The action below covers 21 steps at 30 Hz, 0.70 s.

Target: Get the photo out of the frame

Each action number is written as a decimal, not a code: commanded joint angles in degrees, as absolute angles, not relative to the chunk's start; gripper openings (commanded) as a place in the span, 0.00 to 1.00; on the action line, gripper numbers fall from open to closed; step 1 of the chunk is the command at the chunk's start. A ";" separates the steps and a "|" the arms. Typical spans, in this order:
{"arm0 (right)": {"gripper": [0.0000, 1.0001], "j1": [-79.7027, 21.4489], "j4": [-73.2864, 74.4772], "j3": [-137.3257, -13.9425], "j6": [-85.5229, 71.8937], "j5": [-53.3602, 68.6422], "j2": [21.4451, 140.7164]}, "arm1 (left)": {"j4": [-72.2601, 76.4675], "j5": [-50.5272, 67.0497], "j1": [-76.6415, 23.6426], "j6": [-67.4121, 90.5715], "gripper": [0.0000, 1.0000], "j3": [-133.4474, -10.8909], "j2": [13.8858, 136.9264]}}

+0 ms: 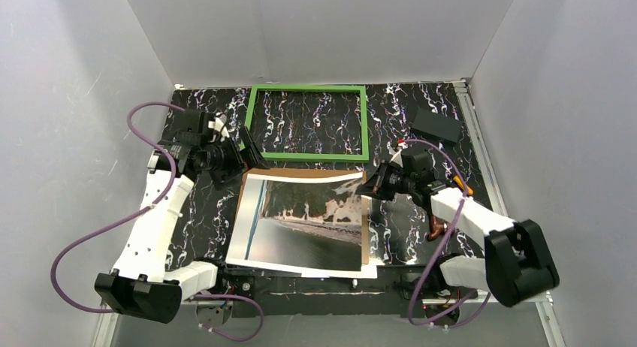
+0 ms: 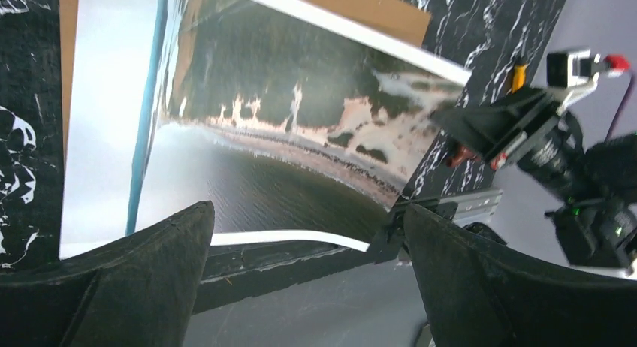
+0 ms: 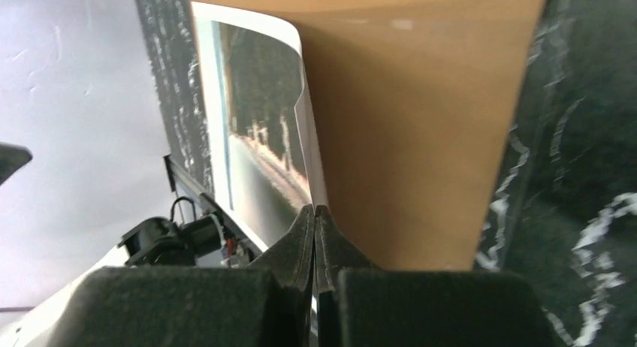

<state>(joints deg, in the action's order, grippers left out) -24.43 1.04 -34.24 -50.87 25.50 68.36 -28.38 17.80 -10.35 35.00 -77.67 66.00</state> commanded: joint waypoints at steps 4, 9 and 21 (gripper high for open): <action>0.01 -19.23 -5.38 -34.52 -37.54 29.76 81.59 | -29.31 21.51 -13.28 32.96 0.98 -71.90 64.02; 0.01 -18.02 -4.28 -36.83 -34.84 29.98 85.40 | -28.59 21.49 -14.94 33.28 0.98 -70.43 64.09; 0.01 -17.31 2.91 -43.90 -30.43 30.70 90.69 | -27.86 20.13 -17.41 33.69 0.98 -67.57 63.69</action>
